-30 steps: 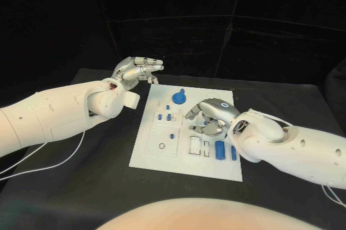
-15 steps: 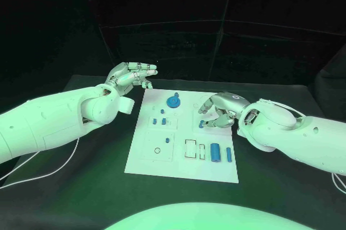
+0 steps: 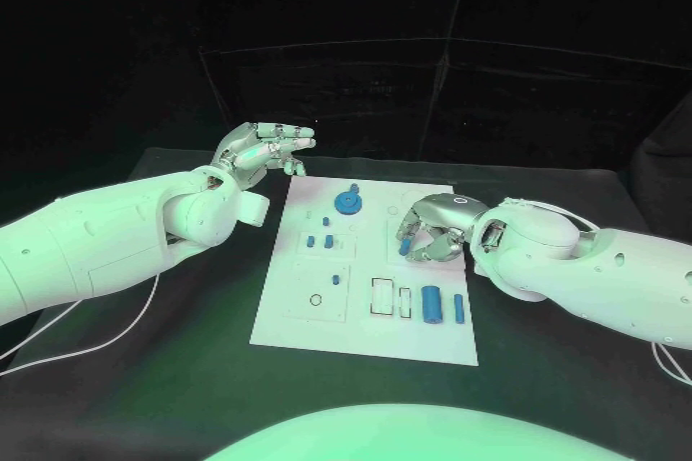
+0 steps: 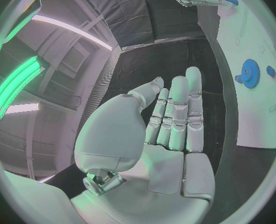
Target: Assemble the parts on the task board
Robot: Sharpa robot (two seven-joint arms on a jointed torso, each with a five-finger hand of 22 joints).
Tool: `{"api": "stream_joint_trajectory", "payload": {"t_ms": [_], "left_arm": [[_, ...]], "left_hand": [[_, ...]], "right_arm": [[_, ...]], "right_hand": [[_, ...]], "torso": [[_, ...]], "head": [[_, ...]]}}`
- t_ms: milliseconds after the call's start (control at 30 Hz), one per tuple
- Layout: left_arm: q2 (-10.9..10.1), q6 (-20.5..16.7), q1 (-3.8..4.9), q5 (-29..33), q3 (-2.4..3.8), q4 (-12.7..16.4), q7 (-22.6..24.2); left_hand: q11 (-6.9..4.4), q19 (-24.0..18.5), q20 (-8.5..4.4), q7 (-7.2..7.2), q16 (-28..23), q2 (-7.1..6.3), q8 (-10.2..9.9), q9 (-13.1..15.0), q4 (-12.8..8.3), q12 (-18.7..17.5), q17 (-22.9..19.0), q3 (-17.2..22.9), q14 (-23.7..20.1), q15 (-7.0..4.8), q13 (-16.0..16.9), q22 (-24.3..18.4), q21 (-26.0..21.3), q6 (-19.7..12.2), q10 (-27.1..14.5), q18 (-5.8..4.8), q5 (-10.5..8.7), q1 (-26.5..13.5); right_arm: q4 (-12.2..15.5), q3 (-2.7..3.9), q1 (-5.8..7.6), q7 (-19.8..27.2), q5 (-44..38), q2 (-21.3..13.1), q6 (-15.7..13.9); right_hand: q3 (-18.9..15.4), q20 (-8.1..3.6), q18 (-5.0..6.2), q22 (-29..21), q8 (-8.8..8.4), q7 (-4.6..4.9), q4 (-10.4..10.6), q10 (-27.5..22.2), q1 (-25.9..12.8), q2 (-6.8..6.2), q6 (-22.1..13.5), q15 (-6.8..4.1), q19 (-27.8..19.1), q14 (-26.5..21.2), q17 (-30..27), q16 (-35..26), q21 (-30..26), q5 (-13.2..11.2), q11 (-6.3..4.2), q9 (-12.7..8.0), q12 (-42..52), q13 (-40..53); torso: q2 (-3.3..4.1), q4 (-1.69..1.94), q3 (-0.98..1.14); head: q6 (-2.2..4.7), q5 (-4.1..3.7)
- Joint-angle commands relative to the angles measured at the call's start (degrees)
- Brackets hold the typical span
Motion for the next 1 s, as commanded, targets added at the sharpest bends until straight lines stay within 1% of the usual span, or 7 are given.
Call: {"api": "stream_joint_trajectory", "payload": {"t_ms": [33, 367, 433, 533, 600, 767, 1000], "left_arm": [[0.1, 0.6, 0.09, 0.2, 0.05, 0.0, 0.5], [0.2, 0.7, 0.08, 0.2, 0.05, -0.2, 0.4], [0.2, 0.7, 0.08, 0.2, 0.04, -0.2, 0.4], [0.2, 0.7, 0.08, 0.2, 0.04, -0.2, 0.4], [0.2, 0.8, 0.08, 0.2, 0.04, -0.2, 0.4], [0.2, 0.8, 0.07, 0.2, 0.04, -0.3, 0.4], [0.1, 0.7, 0.06, 0.2, 0.04, -0.3, 0.2]], "left_hand": [[-0.08, -0.1, 0.21, -0.01, 0.1, -0.32, 0.3, 0.0, -0.1, 0.2, -0.1, 0.1, -0.3, 0.10, 0.0, -0.1, -0.2, -0.1, -0.2, 0.35, 0.19, 0.1], [-0.08, -0.1, 0.21, -0.01, 0.1, -0.32, 0.3, 0.0, -0.1, 0.2, -0.1, 0.1, -0.3, 0.10, 0.0, -0.1, -0.2, -0.1, -0.2, 0.35, 0.19, 0.1], [-0.08, -0.1, 0.21, -0.01, 0.1, -0.32, 0.3, 0.0, -0.1, 0.2, -0.1, 0.1, -0.3, 0.10, 0.0, -0.1, -0.2, -0.1, -0.2, 0.35, 0.19, 0.1], [-0.08, -0.1, 0.21, -0.01, 0.1, -0.32, 0.3, 0.0, -0.1, 0.2, -0.1, 0.1, -0.3, 0.10, 0.0, -0.1, -0.2, -0.1, -0.2, 0.35, 0.19, 0.1], [-0.08, -0.1, 0.21, -0.01, 0.1, -0.32, 0.3, 0.0, -0.1, 0.2, -0.1, 0.1, -0.3, 0.10, 0.0, -0.1, -0.2, -0.1, -0.2, 0.35, 0.19, 0.1], [-0.08, -0.1, 0.21, -0.01, 0.1, -0.32, 0.3, 0.0, -0.1, 0.2, -0.1, 0.1, -0.3, 0.10, 0.0, -0.1, -0.2, -0.1, -0.2, 0.35, 0.19, 0.1], [-0.08, -0.1, 0.21, -0.01, 0.1, -0.32, 0.3, 0.0, -0.1, 0.2, -0.1, 0.1, -0.3, 0.10, 0.0, -0.1, -0.2, -0.1, -0.2, 0.35, 0.19, 0.1]], "right_arm": [[-0.3, 0.02, 0.09, -0.3, -1.0, 0.4, 2.4], [-1.1, 0.01, 0.07, -0.2, -1.0, 1.1, 2.3], [-1.1, 0.01, 0.06, -0.2, -1.1, 1.2, 1.3], [-1.1, 0.00, 0.05, -0.2, -1.5, 1.3, -1.5], [-1.0, 0.00, 0.04, 0.1, -1.6, 1.3, -3.9], [-0.2, 0.02, 0.03, 0.9, -0.2, 0.7, -8.8], [2.8, 0.09, 0.10, 5.1, 7.1, -1.9, -11.0]], "right_hand": [[0.4, -0.36, 0.56, 0.4, 0.23, -0.13, 0.2, 1.3, 0.0, 1.07, 0.9, -0.53, 0.4, 0.8, 0.1, 0.4, -0.1, -0.5, -0.18, 0.1, 0.5, -0.1], [5.9, -0.97, 0.11, 2.8, 1.18, -0.24, 0.3, 7.8, 1.5, 3.38, 5.0, -1.26, 1.7, 1.3, 1.1, 1.6, 1.3, -2.2, -1.01, 0.4, 0.4, -0.1], [7.1, -1.11, -0.01, 3.4, 1.45, -0.40, 0.1, 8.7, 1.9, 3.83, 5.9, -1.42, 2.0, 1.3, 1.3, 1.8, 1.7, -3.7, -1.20, 0.5, 0.2, 0.0], [9.6, -1.38, -0.17, 4.3, 1.95, -0.67, -0.4, 10.3, 2.7, 5.00, 7.6, -1.72, 2.4, 1.3, 1.1, 1.9, 2.3, -6.5, -1.51, 0.6, 0.0, 0.1], [10.7, -1.49, -0.27, 4.9, 2.07, -0.72, -0.4, 10.9, 2.7, 5.50, 8.1, -1.76, 2.6, 1.3, 0.9, 1.9, 2.6, -7.3, -1.68, 0.6, -0.2, 0.1], [12.4, -1.65, -0.37, 5.5, 2.11, -0.86, -0.6, 11.8, 2.3, 5.36, 8.9, -1.88, 2.9, 1.3, 0.4, 1.9, 3.0, -7.3, -1.81, 0.6, -0.8, 0.2], [14.3, -1.54, -0.38, 5.5, 1.32, -0.46, -1.2, 11.6, 1.5, 4.09, 8.4, -1.66, 2.7, 1.0, -0.8, 1.3, 3.1, -6.1, -1.51, 0.3, -2.2, 0.1]], "torso": [[0.01, -0.02, -0.04], [0.02, -0.05, -0.02], [0.02, -0.07, -0.02], [0.01, -0.08, -0.02], [0.01, -0.10, -0.01], [-0.01, -0.01, -0.01], [-0.05, -0.07, -0.10]], "head": [[-0.07, -0.05], [-0.28, -0.01], [-0.30, 0.01], [-0.38, -0.06], [-0.40, -0.06], [-0.34, -0.20], [-0.30, -0.28]]}}
